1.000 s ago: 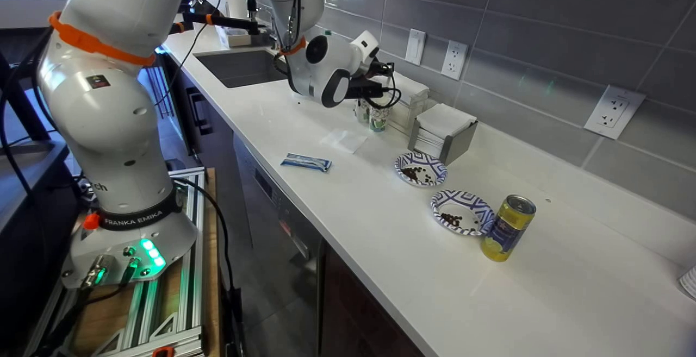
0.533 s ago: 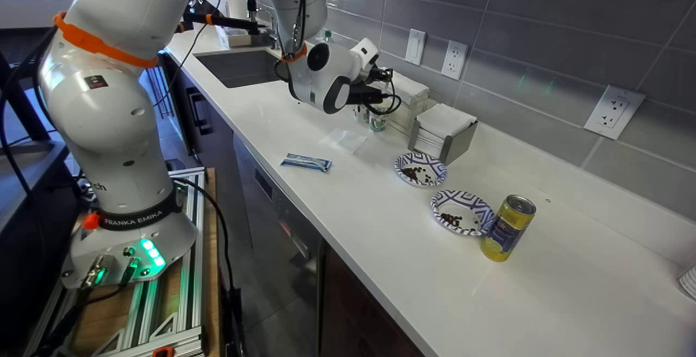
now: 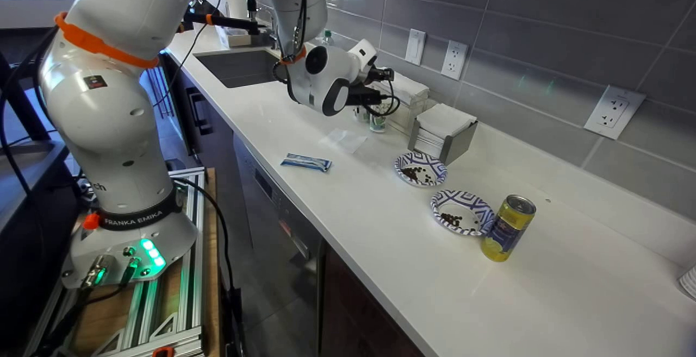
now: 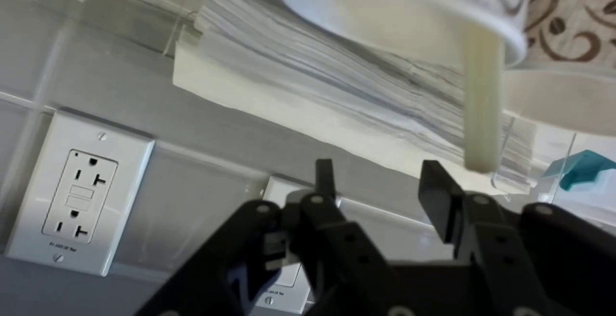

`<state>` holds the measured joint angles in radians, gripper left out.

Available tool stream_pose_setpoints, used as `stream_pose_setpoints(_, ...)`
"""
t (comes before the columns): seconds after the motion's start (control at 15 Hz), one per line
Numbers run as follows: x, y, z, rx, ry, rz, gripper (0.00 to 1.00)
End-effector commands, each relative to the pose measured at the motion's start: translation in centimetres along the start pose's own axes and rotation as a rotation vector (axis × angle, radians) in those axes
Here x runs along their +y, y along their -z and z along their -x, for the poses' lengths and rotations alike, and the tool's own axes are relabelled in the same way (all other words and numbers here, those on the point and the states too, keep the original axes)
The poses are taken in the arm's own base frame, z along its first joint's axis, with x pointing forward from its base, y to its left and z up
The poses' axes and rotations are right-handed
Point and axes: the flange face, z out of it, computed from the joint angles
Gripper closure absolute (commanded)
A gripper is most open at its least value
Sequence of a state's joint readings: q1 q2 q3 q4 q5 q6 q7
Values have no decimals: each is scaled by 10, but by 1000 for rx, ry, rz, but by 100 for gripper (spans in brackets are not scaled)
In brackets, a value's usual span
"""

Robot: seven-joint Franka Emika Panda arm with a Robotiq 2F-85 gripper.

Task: Put the plastic spoon into the paper cup on the right

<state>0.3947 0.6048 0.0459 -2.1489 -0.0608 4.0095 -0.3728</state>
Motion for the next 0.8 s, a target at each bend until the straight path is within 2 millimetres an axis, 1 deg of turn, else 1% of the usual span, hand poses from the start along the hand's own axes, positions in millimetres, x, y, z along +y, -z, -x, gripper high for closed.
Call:
stream_pose_setpoints(0.0, 3, 24, -13, -16, -18, 11, 18)
stream_pose_setpoints(0.13, 5, 37, -18, -78, -68, 19, 4)
stream_pose_setpoints(0.2, 6, 48, -19, -123, -93, 36, 0)
stream_pose_setpoints(0.33, 10, 68, -21, -205, -145, 75, 0)
stream_pose_setpoints(0.53, 14, 104, -29, -301, -217, 128, 0)
stream_pose_setpoints(0.73, 3, 138, -39, -360, -259, 128, 0)
